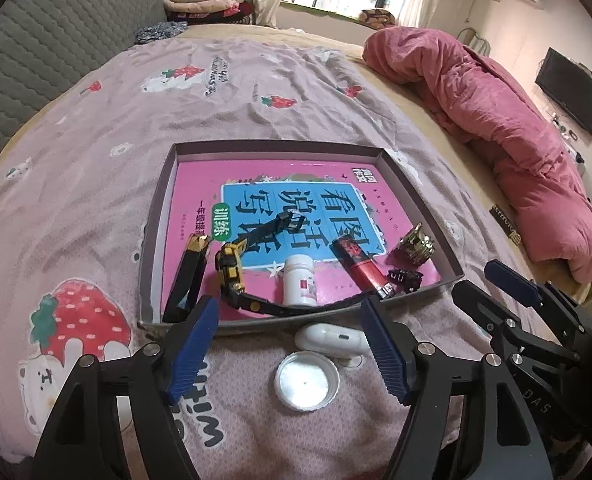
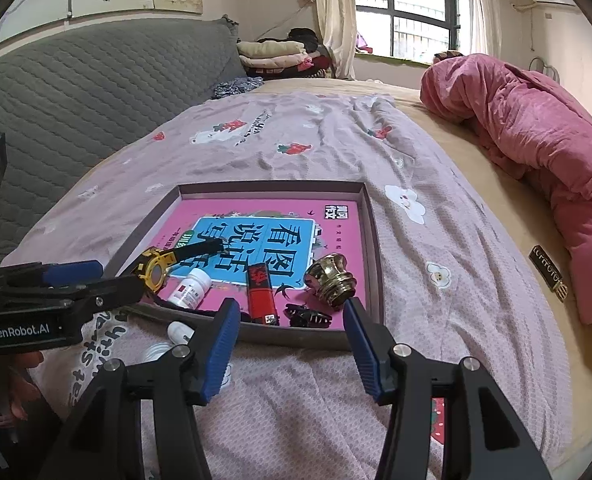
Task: Organize rigid objects
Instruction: 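Open the left tool releasing the bottle and withdraw from the tray, then move the left tool over the white bottle cap while the right tool approaches the white earbuds case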
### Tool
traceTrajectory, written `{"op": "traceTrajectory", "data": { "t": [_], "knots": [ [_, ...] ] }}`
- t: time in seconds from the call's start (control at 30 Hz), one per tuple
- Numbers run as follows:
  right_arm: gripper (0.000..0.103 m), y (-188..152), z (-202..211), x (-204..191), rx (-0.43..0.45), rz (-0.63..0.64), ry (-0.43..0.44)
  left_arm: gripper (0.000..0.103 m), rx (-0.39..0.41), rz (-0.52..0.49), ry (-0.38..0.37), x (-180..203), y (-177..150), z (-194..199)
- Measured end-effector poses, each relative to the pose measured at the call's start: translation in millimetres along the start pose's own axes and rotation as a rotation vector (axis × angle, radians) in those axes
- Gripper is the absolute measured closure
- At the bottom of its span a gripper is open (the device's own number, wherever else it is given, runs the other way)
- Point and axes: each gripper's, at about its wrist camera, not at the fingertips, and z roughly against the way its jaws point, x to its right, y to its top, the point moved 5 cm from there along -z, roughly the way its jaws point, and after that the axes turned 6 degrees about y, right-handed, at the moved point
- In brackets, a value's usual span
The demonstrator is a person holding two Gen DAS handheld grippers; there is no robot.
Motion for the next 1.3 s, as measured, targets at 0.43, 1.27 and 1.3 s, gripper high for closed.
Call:
{"op": "traceTrajectory", "data": {
  "t": [0.43, 1.27, 1.3],
  "knots": [
    [0.045, -10, 0, -12, -0.014, 0.038, 0.036, 0.027, -0.011, 0.008, -0.003, 0, -17, 4],
    [0.043, -34, 5, -19, -0.064, 0.071, 0.070, 0.027, -0.064, -0.039, -0.011, 3, -38, 6],
    [0.043, -35, 6, -19, -0.065, 0.074, 0.068, 0.027, -0.066, -0.039, -0.010, 2, -38, 6]
  ]
}}
